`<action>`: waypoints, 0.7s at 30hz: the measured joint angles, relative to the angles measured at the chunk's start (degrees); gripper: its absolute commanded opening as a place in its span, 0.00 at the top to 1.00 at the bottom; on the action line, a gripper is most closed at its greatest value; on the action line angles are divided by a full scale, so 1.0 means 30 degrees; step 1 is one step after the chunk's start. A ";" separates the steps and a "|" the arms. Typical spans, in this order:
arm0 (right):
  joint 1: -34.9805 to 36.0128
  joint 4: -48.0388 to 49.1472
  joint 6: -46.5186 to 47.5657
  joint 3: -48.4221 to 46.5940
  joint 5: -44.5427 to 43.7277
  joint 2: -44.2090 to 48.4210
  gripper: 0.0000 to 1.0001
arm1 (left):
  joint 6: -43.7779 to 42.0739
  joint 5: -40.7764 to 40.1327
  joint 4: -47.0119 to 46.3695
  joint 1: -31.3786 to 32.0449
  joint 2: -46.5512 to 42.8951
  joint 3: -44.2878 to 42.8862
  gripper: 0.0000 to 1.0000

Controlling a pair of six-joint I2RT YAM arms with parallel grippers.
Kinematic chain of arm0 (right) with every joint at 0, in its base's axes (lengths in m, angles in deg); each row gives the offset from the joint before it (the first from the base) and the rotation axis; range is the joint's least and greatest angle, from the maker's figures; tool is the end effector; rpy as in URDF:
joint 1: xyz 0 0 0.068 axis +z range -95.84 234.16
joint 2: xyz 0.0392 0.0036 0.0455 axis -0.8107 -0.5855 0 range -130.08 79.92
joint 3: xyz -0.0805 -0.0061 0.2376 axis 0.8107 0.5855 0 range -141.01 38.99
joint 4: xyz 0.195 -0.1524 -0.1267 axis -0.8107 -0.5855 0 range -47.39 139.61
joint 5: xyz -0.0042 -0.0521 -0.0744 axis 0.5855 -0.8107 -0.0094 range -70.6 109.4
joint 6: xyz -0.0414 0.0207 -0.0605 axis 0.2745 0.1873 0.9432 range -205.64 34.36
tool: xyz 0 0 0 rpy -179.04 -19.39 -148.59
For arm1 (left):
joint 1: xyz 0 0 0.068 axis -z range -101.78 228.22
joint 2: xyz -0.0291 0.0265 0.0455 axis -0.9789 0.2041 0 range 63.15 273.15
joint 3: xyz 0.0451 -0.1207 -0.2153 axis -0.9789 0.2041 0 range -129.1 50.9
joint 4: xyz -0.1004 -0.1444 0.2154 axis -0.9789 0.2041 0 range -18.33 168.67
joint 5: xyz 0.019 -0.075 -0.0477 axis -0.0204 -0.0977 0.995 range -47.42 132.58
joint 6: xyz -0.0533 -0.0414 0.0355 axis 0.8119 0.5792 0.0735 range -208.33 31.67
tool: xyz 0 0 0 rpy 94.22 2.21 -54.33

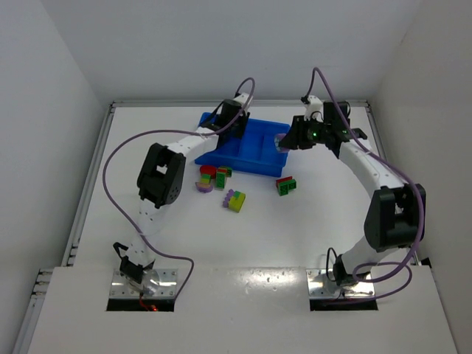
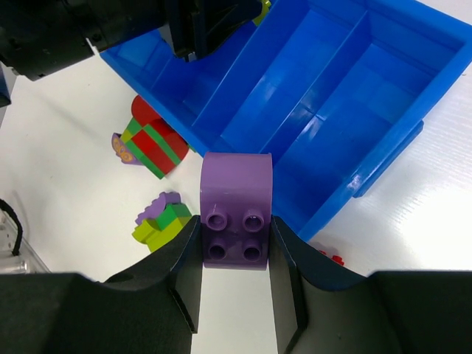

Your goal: Sort the legos into containers by color

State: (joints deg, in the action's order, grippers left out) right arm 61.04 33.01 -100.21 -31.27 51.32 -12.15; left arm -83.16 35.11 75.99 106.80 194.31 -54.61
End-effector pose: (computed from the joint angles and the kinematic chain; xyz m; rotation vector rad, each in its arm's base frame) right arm 0.3889 0.0813 0.2328 -0.1578 2.2419 0.8257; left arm 0.4968 -0.2611 0.1667 0.3476 2.0675 -0.2206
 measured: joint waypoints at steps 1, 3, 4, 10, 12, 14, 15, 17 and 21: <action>0.0000 0.0000 0.0007 0.0007 0.0029 -0.0029 0.99 | 0.0000 -0.0131 0.0029 0.0007 0.0080 0.0000 0.97; 0.0000 0.0022 0.0007 0.0007 0.0080 -0.0124 0.99 | 0.0029 -0.0393 0.0131 0.0015 0.0226 0.0000 0.97; 0.0000 0.0015 0.0007 0.0007 0.0102 -0.0189 0.99 | 0.0080 -0.0466 0.0131 0.0015 0.0277 0.0000 0.97; 0.0000 0.0051 0.0015 0.0036 0.0262 -0.0277 0.99 | 0.0146 -0.0882 0.0197 0.0022 0.0386 0.0000 0.58; 0.0000 0.0080 0.0015 0.0036 0.0328 -0.0328 0.99 | 0.0146 -0.1013 0.0240 0.0022 0.0393 0.0000 0.51; 0.0000 0.0087 0.0015 0.0036 0.0372 -0.0386 0.99 | 0.0160 -0.1107 0.0262 0.0022 0.0408 0.0000 0.49; 0.0000 0.0087 0.0007 0.0036 0.0379 -0.0423 0.99 | 0.0168 -0.1180 0.0262 0.0022 0.0430 0.0000 0.49; 0.0000 0.0080 0.0015 0.0036 0.0379 -0.0474 0.99 | 0.0160 -0.1297 0.0262 0.0022 0.0532 -0.0022 0.48; 0.0000 0.0087 0.0015 0.0036 0.0379 -0.0488 0.99 | 0.0160 -0.1472 0.0372 0.0022 0.0882 -0.0022 0.45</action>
State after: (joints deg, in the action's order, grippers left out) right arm 61.04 33.27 -100.17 -31.16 52.46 -13.61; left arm -82.68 30.70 77.10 106.87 196.95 -54.68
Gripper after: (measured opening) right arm 0.361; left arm 0.548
